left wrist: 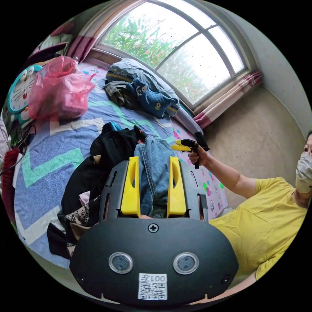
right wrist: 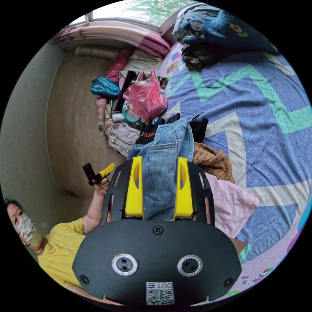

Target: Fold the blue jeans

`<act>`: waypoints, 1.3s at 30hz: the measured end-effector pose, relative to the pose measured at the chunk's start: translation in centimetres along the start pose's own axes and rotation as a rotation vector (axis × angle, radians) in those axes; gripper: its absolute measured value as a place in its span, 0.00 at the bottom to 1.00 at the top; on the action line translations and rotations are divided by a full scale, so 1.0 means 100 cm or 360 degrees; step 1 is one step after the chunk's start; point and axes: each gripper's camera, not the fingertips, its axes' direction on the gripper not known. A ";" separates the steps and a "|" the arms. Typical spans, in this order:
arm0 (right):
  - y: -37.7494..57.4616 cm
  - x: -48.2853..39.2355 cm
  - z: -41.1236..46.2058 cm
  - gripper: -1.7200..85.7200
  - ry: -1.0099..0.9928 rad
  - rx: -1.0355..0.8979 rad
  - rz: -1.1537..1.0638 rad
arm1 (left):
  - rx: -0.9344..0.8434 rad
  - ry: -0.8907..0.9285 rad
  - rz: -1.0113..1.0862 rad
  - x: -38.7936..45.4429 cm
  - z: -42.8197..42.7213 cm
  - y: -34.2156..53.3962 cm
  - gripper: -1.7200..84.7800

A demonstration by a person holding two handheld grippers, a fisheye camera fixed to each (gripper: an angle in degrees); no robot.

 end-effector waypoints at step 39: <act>0.228 0.128 -0.056 0.14 0.0135 0.0193 -0.0069 | -0.1461 0.0043 0.0842 0.058 0.369 -0.168 0.14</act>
